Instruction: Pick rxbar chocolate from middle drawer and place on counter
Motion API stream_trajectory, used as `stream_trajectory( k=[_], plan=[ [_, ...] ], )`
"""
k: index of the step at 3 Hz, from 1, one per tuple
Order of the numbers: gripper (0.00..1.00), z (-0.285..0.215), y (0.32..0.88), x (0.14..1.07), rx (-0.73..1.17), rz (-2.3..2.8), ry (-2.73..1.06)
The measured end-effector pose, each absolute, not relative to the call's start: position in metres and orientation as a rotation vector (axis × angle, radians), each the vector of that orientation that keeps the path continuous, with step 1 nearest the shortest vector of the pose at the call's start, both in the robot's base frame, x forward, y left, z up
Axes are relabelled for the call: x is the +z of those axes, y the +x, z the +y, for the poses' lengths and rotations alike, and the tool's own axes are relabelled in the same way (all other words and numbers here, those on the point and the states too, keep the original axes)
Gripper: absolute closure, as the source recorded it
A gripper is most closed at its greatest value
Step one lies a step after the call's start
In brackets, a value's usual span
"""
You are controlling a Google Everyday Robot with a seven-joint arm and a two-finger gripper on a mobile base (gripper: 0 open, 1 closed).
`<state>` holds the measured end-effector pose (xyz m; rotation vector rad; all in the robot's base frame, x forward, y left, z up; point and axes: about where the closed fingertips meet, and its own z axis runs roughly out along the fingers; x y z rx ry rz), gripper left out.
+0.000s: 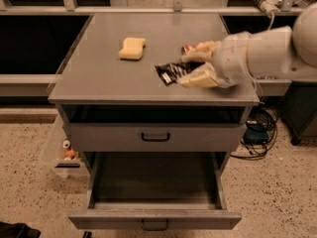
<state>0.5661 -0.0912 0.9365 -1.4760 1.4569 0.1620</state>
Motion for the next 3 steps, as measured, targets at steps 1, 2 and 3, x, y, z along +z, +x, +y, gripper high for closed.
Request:
stream_trajectory(
  k=[1, 2, 3],
  plan=[
    [1.00, -0.060, 0.612, 0.952, 0.215, 1.362, -1.520],
    [1.00, -0.022, 0.650, 0.942, 0.311, 1.300, -1.560],
    [1.00, 0.001, 0.674, 0.919, 0.383, 1.295, -1.583]
  ],
)
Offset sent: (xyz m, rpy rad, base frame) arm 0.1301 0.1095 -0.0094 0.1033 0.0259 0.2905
